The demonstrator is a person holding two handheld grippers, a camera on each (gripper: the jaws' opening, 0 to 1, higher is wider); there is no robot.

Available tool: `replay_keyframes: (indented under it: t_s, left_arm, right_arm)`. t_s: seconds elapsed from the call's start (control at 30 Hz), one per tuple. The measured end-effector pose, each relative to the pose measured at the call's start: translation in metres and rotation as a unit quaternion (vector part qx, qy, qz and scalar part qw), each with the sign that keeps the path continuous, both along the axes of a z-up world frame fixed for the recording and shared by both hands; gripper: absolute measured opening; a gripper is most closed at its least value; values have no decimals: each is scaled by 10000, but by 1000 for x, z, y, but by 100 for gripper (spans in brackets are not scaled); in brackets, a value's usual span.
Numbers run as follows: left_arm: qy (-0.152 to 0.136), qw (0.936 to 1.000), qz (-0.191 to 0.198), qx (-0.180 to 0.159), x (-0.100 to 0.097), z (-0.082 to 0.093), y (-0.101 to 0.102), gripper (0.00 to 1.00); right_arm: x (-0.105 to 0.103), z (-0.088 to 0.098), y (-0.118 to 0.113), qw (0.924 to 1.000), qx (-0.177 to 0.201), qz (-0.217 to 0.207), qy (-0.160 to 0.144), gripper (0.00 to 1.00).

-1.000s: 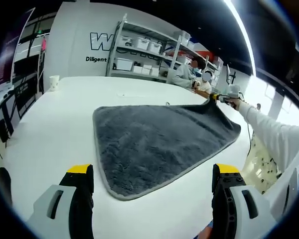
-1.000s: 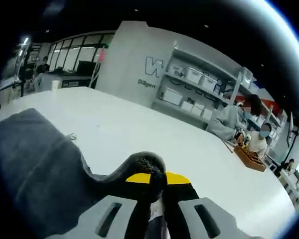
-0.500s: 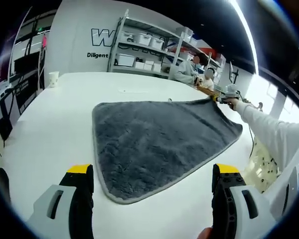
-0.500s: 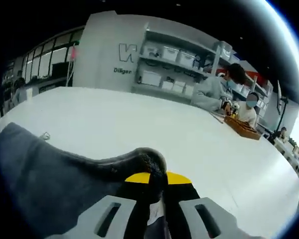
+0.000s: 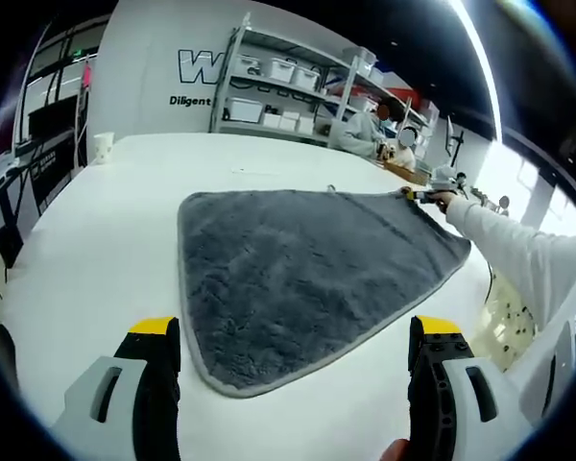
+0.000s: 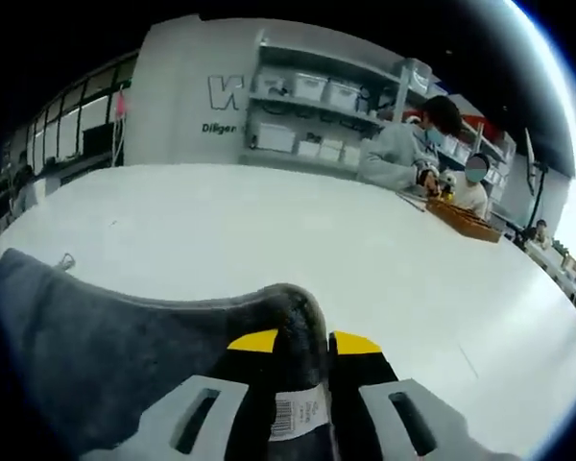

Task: Open the folded towel by lifting each exposed corner and separating the folded layers until the towel lies flat within the target outline without major curled edges

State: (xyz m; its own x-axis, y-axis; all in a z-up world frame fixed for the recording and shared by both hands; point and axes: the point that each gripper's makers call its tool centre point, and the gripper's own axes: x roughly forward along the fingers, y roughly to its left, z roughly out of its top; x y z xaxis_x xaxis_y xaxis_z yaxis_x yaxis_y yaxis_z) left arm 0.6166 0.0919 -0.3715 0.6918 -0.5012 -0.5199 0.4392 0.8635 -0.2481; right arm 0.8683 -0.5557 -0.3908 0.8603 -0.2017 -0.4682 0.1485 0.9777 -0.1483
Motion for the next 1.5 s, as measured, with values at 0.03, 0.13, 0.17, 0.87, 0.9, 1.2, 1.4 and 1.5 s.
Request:
replay_keyframes:
  t_s: [0.03, 0.13, 0.17, 0.87, 0.9, 1.2, 1.4, 1.5]
  left_arm:
    - [-7, 10000, -2, 0, 0, 0, -1, 98]
    - [-31, 10000, -26, -4, -2, 2, -3, 98]
    - [-37, 10000, -38, -5, -3, 2, -4, 98]
    - [-333, 9990, -300, -76, -32, 14, -13, 98]
    - [-348, 9989, -313, -78, -34, 14, -12, 98]
    - [-411, 9984, -386, -106, -43, 16, -8, 98]
    - [-496, 9978, -403, -187, -44, 20, -6, 98]
    - [-495, 9977, -418, -204, -45, 19, -5, 98]
  right_arm:
    - [-2, 1, 1, 10000, 47, 18, -57, 21]
    - [-9, 8, 0, 9998, 100, 128, -142, 35]
    - [-11, 12, 1, 9995, 86, 230, -215, 39]
    - [-173, 86, 95, 9763, 153, 1927, -974, 86]
    - [-187, 85, 103, 9746, 112, 2025, -955, 87]
    - [-268, 84, 154, 9624, 320, 2400, -1231, 98]
    - [-303, 76, 171, 9620, 356, 2429, -1196, 99]
    - [-316, 73, 176, 9622, 366, 2412, -1208, 99]
